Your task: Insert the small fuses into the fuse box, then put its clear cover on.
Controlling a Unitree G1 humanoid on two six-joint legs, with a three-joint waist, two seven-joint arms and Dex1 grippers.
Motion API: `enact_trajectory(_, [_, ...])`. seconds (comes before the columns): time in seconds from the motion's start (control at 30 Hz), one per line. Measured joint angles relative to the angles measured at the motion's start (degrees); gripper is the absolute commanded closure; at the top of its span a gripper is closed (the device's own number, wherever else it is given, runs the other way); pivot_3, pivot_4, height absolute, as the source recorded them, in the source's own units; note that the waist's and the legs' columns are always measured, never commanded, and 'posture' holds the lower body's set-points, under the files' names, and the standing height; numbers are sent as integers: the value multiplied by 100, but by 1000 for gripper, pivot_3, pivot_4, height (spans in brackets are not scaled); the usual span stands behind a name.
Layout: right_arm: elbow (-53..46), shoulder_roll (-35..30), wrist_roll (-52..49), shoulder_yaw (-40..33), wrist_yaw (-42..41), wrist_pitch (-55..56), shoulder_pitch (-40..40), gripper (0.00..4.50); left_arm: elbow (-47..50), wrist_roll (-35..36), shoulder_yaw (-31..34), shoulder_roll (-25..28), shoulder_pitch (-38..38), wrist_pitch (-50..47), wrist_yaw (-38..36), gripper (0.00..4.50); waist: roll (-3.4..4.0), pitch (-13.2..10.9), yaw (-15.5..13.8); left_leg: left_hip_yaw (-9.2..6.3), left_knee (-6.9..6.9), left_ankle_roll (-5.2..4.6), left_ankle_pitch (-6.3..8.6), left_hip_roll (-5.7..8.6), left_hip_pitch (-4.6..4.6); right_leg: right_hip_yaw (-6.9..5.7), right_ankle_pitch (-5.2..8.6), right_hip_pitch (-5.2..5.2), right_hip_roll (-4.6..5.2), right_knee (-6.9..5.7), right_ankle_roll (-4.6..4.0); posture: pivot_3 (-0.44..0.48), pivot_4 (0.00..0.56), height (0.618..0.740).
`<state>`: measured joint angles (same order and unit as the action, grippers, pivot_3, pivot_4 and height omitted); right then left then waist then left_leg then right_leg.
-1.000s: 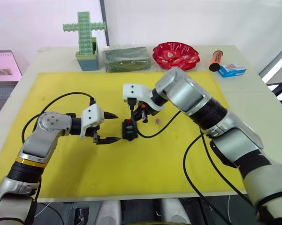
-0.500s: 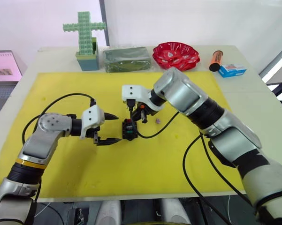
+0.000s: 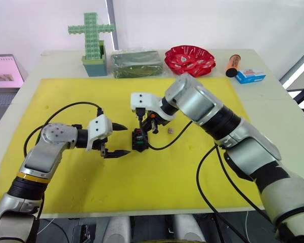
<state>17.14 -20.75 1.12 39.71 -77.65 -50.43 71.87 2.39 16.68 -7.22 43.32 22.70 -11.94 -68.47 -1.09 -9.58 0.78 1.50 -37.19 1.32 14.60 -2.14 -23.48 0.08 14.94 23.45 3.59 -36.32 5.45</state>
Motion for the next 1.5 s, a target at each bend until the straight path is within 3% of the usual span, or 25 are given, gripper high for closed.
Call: enact_trajectory(1.5, [31,136,555,335,-24,477,-91,4477,110,0,0,-25,-155,-3,160,0,2,6,4,0,0,0,0,0,10,0,0,-8,0,-2,0,0,150,740])
